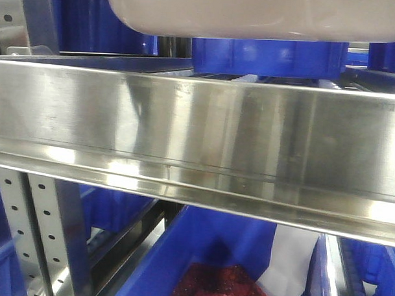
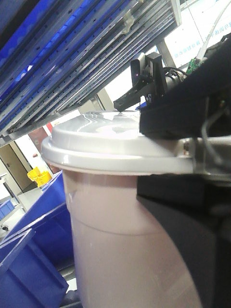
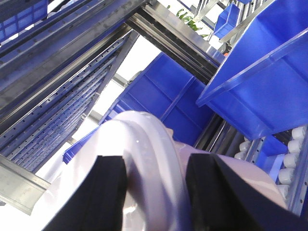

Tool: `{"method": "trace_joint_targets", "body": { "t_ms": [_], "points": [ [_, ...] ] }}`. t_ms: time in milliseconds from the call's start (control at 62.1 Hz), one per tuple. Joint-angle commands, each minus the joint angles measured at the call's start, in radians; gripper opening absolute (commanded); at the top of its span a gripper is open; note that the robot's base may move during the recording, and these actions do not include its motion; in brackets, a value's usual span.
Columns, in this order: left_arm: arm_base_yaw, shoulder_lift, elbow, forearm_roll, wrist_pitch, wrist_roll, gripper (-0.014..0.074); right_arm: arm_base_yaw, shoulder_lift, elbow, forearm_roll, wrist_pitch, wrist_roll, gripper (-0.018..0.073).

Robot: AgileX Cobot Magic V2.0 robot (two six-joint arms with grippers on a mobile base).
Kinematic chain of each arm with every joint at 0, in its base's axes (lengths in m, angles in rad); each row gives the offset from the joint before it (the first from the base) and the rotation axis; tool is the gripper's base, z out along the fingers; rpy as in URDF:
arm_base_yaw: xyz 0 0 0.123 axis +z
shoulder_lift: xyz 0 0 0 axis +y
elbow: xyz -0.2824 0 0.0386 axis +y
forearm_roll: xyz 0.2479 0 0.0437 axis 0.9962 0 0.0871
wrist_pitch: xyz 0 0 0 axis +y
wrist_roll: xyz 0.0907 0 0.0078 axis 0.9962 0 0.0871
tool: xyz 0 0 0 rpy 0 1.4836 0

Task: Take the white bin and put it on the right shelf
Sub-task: 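Lower the bin onto the roller shelf with both grippers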

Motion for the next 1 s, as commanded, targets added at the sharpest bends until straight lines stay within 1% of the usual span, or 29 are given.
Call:
{"method": "trace_joint_targets", "body": {
  "t_ms": [0, 403, 451, 516, 564, 677, 741, 886, 951, 983],
  "points": [
    [-0.049, -0.037, -0.036, -0.048, 0.200, 0.024, -0.0126, 0.035, -0.029, -0.044, 0.098, 0.241, 0.002, 0.0062],
    [-0.049, -0.037, -0.036, -0.048, 0.200, 0.024, -0.0126, 0.035, -0.029, -0.044, 0.098, 0.242, 0.002, 0.0062],
    [-0.049, -0.037, -0.036, -0.051, 0.187, 0.024, -0.0126, 0.035, -0.029, -0.044, 0.098, 0.249, 0.002, 0.0062],
    [-0.049, -0.037, -0.036, -0.031, 0.157, 0.024, -0.0126, 0.035, -0.028, -0.044, 0.097, 0.256, 0.002, 0.0062],
    [-0.049, -0.035, -0.036, -0.002, 0.125, 0.024, -0.0126, 0.035, -0.024, -0.042, 0.086, 0.258, 0.002, 0.0062],
    [-0.049, -0.023, -0.036, 0.075, 0.067, 0.024, -0.0126, 0.035, 0.003, -0.042, 0.033, 0.273, 0.002, 0.0062],
    [-0.049, -0.008, -0.036, 0.101, 0.047, 0.030, -0.0126, 0.035, 0.022, -0.042, 0.003, 0.284, 0.002, 0.0062],
    [-0.049, 0.036, -0.036, 0.113, 0.032, 0.058, -0.0122, 0.035, 0.074, -0.042, -0.042, 0.309, 0.000, 0.0065],
    [-0.049, 0.055, -0.036, 0.113, 0.032, 0.058, -0.0104, 0.035, 0.099, -0.042, -0.056, 0.327, -0.002, 0.0094],
    [-0.049, 0.064, -0.036, 0.115, 0.032, 0.058, -0.0076, 0.035, 0.110, -0.042, -0.060, 0.338, -0.009, 0.0125]
  ]
}}
